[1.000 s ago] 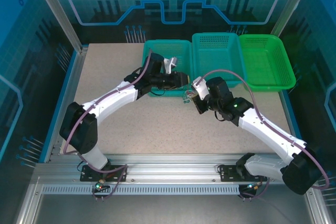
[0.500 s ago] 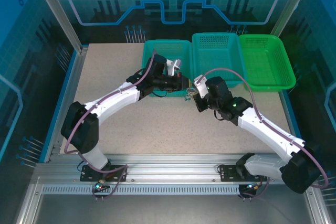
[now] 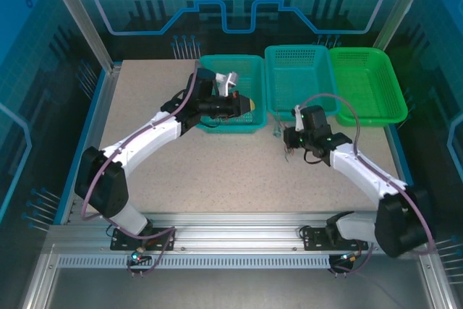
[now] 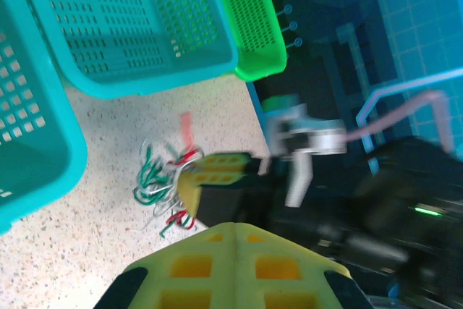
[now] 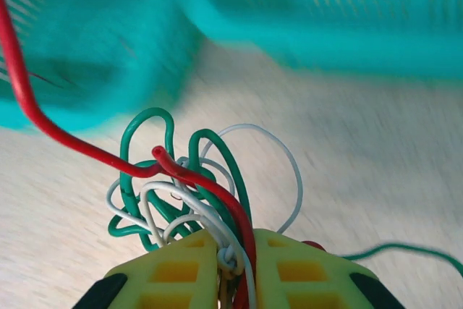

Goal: Untangle the cables

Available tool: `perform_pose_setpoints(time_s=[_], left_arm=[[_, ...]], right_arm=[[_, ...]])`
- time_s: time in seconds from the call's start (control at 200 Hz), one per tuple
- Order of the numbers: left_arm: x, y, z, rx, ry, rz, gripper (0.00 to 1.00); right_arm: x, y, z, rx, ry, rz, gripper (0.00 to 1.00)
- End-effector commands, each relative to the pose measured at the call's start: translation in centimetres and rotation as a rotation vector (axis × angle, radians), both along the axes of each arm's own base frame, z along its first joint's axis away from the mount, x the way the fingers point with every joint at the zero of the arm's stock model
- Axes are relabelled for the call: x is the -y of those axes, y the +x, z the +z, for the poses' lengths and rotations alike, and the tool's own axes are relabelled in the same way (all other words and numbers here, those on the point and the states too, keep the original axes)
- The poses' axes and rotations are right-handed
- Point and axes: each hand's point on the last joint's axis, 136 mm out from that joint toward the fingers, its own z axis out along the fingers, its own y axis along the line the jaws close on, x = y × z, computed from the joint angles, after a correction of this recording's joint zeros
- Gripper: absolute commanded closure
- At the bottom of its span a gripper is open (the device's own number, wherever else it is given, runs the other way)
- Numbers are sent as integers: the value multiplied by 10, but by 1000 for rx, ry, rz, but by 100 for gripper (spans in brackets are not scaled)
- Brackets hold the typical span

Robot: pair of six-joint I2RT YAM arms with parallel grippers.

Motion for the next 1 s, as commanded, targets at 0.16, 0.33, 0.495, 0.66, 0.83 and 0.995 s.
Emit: perform_pose_setpoints(time_s=[0.16,0.33,0.495,0.66,0.83,0.995], left_arm=[[4,-6,14,35,-42,-16,100],[18,-14,-7,0,18,-24,66],[56,-29,-20,-17,36,-80,46],[74,-26,-44,3,118,-72,40],[87,-26,-52,-33,80,-105,50],[88,-27,-54,-31,84,-115,98]], right_arm=[[0,-41,-33,-201,21,6,93],[-14,-39,1,-53,99,88,95],[-28,-36,42,84,173,164,94],[-35,-36,61,125,215,190,94],[-42,-35,74,133,258,190,94],[-46,-35,76,138,278,191,94]])
